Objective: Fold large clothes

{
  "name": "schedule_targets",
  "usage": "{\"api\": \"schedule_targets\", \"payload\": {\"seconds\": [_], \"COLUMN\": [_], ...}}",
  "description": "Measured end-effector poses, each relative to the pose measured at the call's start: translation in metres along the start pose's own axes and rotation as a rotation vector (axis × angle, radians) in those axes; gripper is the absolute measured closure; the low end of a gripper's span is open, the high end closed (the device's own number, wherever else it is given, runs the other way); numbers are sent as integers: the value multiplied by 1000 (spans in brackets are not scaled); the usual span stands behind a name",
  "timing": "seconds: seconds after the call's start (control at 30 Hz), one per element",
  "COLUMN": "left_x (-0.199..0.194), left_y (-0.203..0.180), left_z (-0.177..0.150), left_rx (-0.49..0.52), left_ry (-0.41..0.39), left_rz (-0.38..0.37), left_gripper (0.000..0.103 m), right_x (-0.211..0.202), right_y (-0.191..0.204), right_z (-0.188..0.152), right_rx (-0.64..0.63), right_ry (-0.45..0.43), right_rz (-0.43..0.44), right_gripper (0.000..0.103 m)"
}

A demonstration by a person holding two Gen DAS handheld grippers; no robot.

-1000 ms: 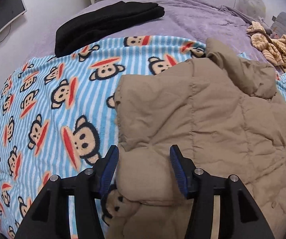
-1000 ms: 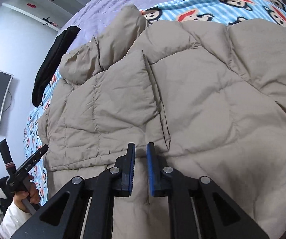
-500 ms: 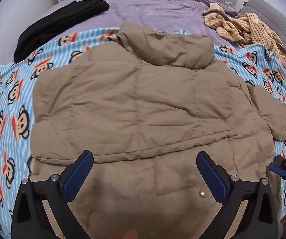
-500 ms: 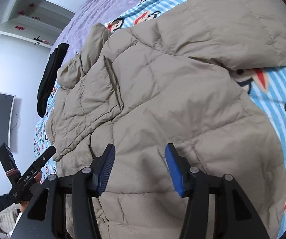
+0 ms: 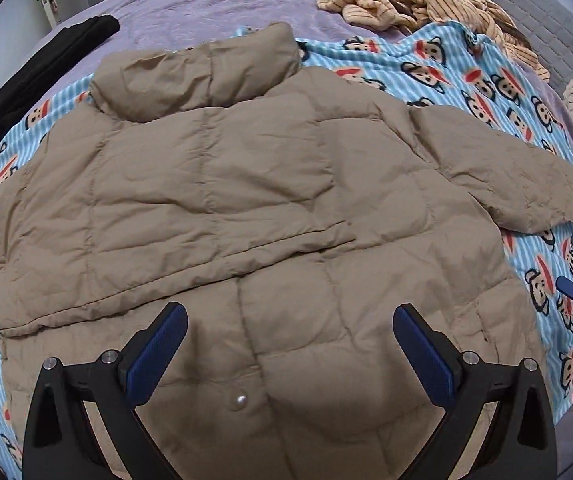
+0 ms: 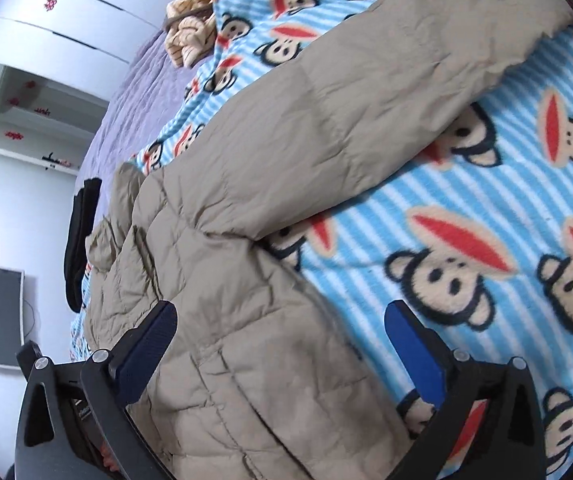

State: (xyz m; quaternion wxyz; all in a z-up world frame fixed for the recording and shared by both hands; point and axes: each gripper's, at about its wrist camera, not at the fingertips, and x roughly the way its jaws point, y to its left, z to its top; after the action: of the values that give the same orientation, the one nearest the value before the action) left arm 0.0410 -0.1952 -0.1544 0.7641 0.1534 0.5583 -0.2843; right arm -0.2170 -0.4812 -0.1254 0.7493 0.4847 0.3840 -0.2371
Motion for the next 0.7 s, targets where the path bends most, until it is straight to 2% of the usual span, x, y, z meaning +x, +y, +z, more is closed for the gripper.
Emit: {"api": "schedule_targets", "payload": {"seconds": [0.07, 0.23, 0.4, 0.53, 0.6, 0.63, 0.7], "left_x": [3, 12, 16, 16, 15, 14, 14], "left_y": [-12, -35, -49, -58, -58, -58, -57], "left_z": [3, 11, 18, 20, 21, 22, 24], "left_rx": [6, 19, 40, 64, 64, 63, 58], "left_ry": [5, 22, 26, 21, 13, 7, 0], "left_rz": [-11, -26, -47, -48, -51, -49, -46], "left_gripper": [0, 0, 0, 0, 0, 0, 0], "right_x": [-7, -20, -27, -22, -15, -13, -5], "right_y": [-18, -63, -102, -128, -139, -145, -157], "right_z": [12, 46, 85, 110, 117, 120, 121], "right_rx": [40, 192, 307, 426, 504, 553, 666], "right_ry": [-46, -94, -183, -234, -246, -253, -260], "right_rz": [9, 46, 133, 245, 328, 369, 437], "right_gripper": [0, 0, 0, 0, 0, 1, 20]}}
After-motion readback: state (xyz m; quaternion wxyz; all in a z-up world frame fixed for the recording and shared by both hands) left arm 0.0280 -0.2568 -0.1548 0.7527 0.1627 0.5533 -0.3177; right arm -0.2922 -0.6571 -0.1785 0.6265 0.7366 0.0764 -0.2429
